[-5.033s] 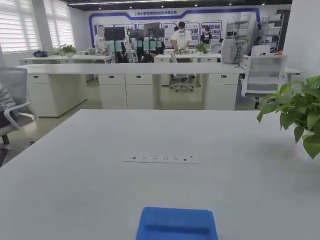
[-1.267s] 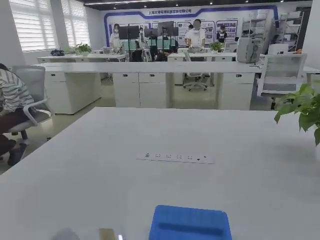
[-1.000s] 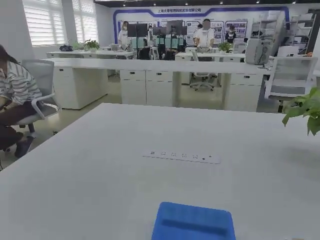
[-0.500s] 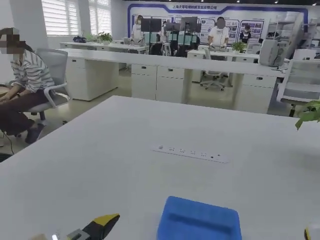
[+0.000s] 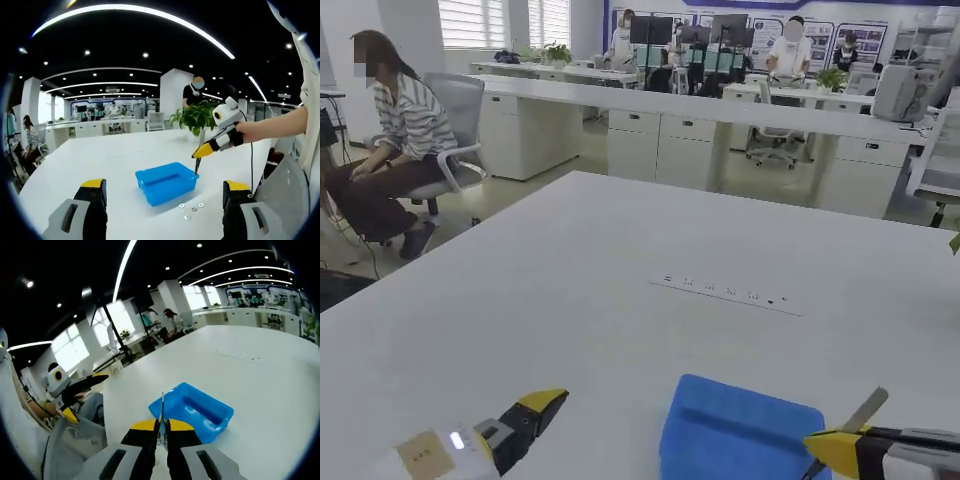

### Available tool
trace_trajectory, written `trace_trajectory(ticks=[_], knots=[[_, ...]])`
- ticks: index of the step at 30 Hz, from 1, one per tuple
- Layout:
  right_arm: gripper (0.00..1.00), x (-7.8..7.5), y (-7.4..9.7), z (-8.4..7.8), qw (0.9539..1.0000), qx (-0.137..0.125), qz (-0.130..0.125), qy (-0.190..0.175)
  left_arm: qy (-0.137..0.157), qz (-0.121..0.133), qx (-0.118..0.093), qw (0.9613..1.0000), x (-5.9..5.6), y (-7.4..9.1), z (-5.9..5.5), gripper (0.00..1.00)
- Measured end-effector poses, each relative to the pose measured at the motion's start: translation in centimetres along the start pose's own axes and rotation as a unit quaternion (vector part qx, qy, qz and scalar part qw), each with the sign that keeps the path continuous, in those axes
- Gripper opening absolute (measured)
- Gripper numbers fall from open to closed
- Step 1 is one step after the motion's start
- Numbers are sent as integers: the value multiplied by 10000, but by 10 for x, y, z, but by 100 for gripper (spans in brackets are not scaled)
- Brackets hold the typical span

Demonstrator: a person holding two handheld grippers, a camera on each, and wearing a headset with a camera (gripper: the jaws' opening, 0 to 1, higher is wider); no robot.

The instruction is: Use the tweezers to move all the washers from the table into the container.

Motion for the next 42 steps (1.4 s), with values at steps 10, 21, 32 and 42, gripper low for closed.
trace_trajectory(ticks=[10,21,32,42], knots=[[3,-33,-24,-1,9985,149,-517,109,-175,-41,268,9995,-2,-3,-5,99],[3,-49,-46,-10,9958,286,-774,390,-119,-24,257,9996,0,-2,-5,98],[3,-48,-57,-20,9938,476,-773,641,-20,-77,150,9999,-1,-2,-3,98],[3,-47,-60,-20,9931,530,-735,748,-25,-80,225,9997,-1,-2,-5,97]])
Point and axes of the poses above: the centre of the closed fingertips' face, and the gripper's own axes: y roughly backward along the fingers, x roughly to its left, z roughly out of its top, the point moved 8 cm from there along y, roughly backward along the fingers, and after that the axes turned 11 degrees about -z, right-handed, at the moved point
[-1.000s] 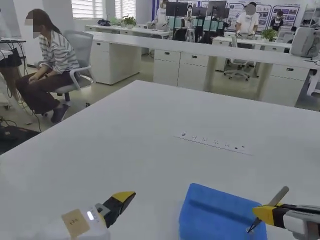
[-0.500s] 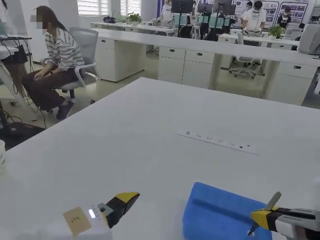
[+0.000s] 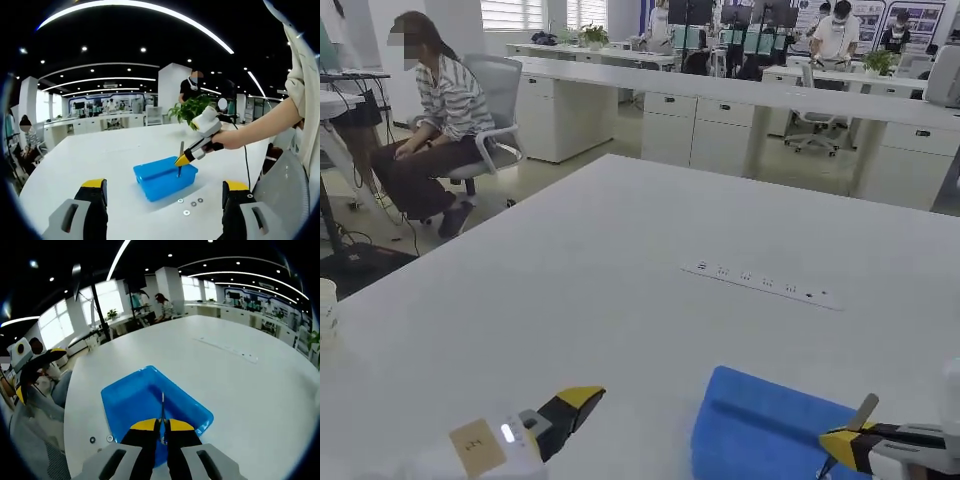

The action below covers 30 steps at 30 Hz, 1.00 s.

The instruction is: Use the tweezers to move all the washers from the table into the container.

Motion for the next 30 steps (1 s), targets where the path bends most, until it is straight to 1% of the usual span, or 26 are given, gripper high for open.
trace_trajectory(ticks=[3,6,8,10,16,21,23,26,28,30], knots=[[4,1,-1,0,10000,16,6,70,19,-12,-58,10000,0,0,1,98],[4,0,1,0,10000,3,-15,73,25,-7,-54,10000,0,0,1,98],[4,0,4,2,10000,-54,-25,29,11,9,-28,10000,0,0,0,98],[4,0,8,4,9999,-105,-31,-5,12,0,-45,10000,0,0,1,98],[4,6,24,14,9992,-382,-9,-107,16,-13,-37,10000,-1,0,1,98],[4,20,40,23,9973,-688,122,-241,19,-44,-4,10000,-1,0,0,98],[4,25,44,24,9965,-770,190,-275,13,-41,-16,10000,-1,0,0,98],[4,34,50,24,9959,-818,279,-266,24,-37,-36,10000,-1,0,0,98],[4,43,55,22,9951,-843,402,-321,36,-42,-32,10000,0,0,0,97],[4,48,56,19,9949,-823,467,-359,34,-40,-36,10000,0,0,0,97]])
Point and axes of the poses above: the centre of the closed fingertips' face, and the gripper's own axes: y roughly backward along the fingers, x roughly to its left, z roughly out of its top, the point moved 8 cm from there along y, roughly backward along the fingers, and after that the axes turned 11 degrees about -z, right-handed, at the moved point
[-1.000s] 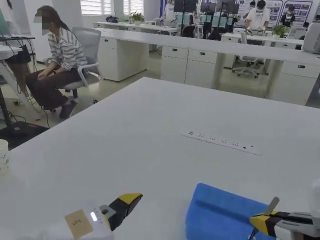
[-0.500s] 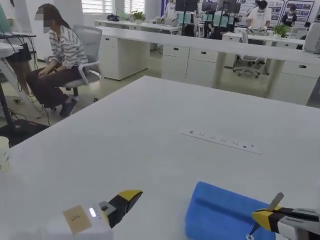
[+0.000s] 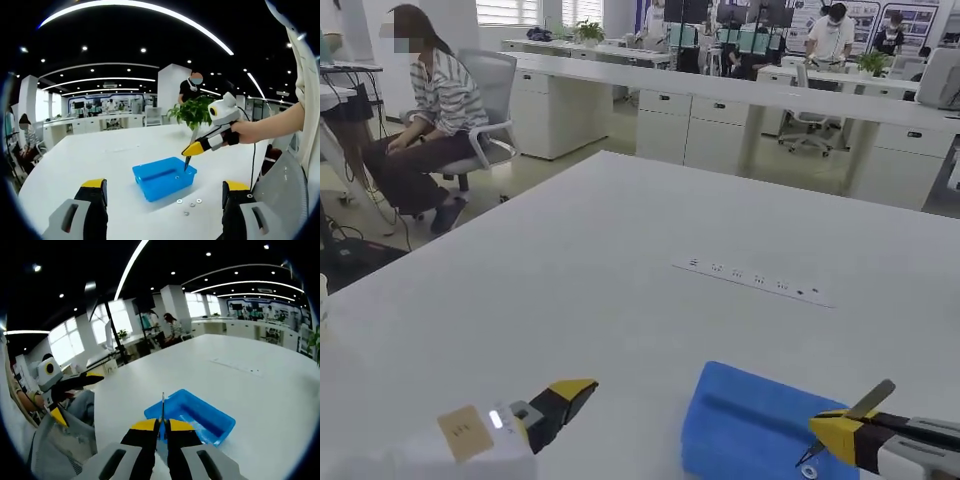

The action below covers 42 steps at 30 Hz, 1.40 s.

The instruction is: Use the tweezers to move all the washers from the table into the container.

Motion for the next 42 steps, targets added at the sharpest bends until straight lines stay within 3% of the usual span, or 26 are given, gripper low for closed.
trace_trajectory(ticks=[5,16,19,28,32,36,39,42], knots=[[4,7,1,-16,9997,121,115,-153,-8,-10,23,10000,0,0,0,97],[4,10,-4,-65,9963,698,126,-482,28,29,-6,10000,2,1,0,96],[4,10,-6,-72,9951,779,119,-602,47,3,0,10000,1,0,0,96],[4,15,-9,-77,9949,872,91,-497,74,-34,9,10000,1,0,-1,96],[4,18,-8,-76,9961,840,59,-260,57,-48,41,10000,1,0,-1,96],[4,26,-7,-76,9964,792,88,279,58,-49,53,10000,1,-1,-1,95],[5,35,-7,-77,9944,760,157,719,63,-46,53,10000,1,-1,-1,95],[5,42,-7,-78,9889,721,162,1286,65,-52,63,9999,1,-1,-1,95]])
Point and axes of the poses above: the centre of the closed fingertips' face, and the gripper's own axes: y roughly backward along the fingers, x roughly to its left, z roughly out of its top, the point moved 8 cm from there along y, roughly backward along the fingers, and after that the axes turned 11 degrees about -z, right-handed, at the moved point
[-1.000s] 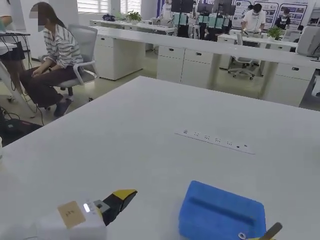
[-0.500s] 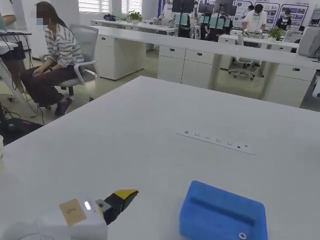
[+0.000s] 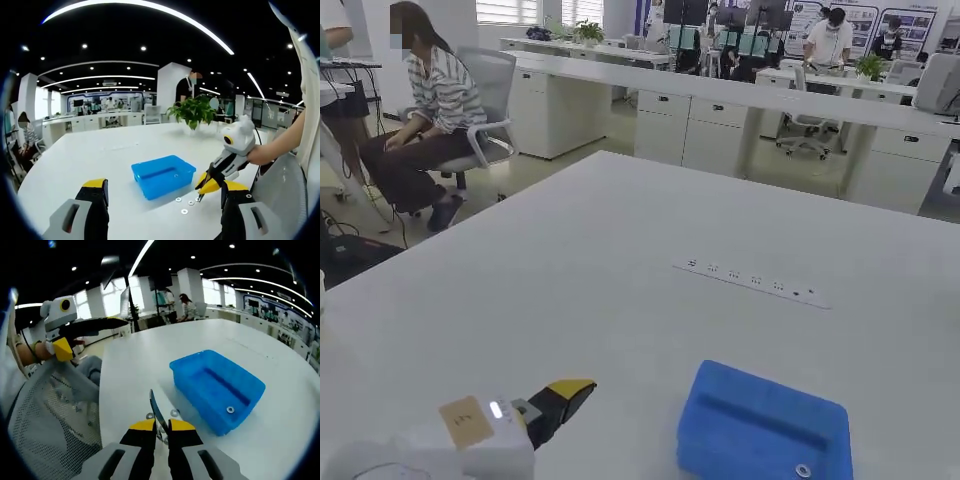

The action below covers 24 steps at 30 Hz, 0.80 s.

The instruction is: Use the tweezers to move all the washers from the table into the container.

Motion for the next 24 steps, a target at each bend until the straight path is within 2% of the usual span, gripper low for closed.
trace_trajectory(ticks=[2,4,8,15,19,22,24], knots=[[4,2,0,1,9995,-10,-8,305,-9,-2,12,10000,0,0,0,95],[4,3,1,1,9993,18,-72,377,-17,-14,16,10000,0,0,0,95],[3,1,0,0,9996,-66,-200,162,-16,-25,-28,10000,-1,0,1,95],[3,-2,0,0,9997,-48,-210,-88,-36,-49,-2,10000,-1,0,0,95],[3,-7,0,-2,9975,-29,-214,-679,-40,-45,-4,10000,-1,0,0,95],[3,-11,0,-3,9932,-51,-142,-1151,-29,-39,-7,10000,-1,1,0,95],[3,-13,1,-3,9930,-55,-127,-1176,-40,-31,-10,10000,-1,1,0,95]])
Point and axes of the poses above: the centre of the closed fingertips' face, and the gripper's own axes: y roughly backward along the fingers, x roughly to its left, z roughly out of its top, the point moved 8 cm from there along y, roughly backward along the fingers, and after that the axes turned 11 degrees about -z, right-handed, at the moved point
